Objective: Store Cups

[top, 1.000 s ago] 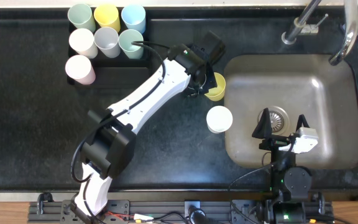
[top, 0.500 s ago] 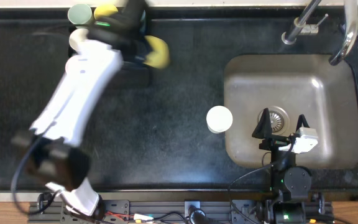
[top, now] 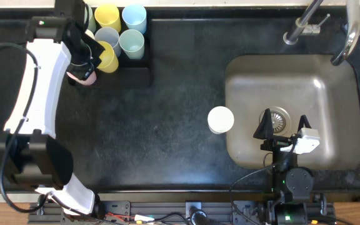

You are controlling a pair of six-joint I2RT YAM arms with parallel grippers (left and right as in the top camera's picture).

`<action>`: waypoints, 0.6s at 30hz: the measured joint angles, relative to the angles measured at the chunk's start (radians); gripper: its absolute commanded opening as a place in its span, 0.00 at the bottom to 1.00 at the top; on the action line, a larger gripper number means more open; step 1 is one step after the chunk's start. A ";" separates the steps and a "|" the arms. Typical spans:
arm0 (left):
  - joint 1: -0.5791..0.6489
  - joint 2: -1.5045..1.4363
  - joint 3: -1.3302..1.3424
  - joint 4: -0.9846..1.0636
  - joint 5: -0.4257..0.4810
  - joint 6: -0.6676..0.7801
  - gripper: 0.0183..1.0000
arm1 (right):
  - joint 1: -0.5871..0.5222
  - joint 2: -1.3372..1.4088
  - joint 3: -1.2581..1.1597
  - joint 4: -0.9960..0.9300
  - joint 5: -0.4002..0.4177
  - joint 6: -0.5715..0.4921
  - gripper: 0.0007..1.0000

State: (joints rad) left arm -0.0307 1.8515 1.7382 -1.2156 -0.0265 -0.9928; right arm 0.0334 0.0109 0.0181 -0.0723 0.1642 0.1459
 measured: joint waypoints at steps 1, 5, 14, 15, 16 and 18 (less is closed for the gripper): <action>0.000 0.000 -0.010 0.011 0.000 0.000 0.02 | 0.000 0.000 0.000 0.000 0.000 0.000 1.00; 0.000 0.000 -0.042 0.035 0.000 0.000 0.02 | 0.000 0.000 0.000 0.000 -0.001 0.000 1.00; 0.021 0.002 -0.101 0.072 0.000 0.000 0.02 | 0.000 0.000 0.000 0.000 0.000 0.000 1.00; 0.024 0.005 -0.101 0.080 0.000 0.000 0.02 | 0.000 0.000 0.000 0.000 0.000 0.000 1.00; 0.025 0.008 -0.102 0.088 0.000 0.000 0.02 | 0.000 0.000 0.000 0.000 0.000 0.000 1.00; 0.025 0.020 -0.101 0.101 0.000 0.000 0.02 | 0.000 0.000 0.000 -0.001 0.000 0.000 1.00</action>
State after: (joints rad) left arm -0.0055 1.8713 1.6367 -1.1145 -0.0265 -0.9932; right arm 0.0334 0.0109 0.0181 -0.0731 0.1642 0.1455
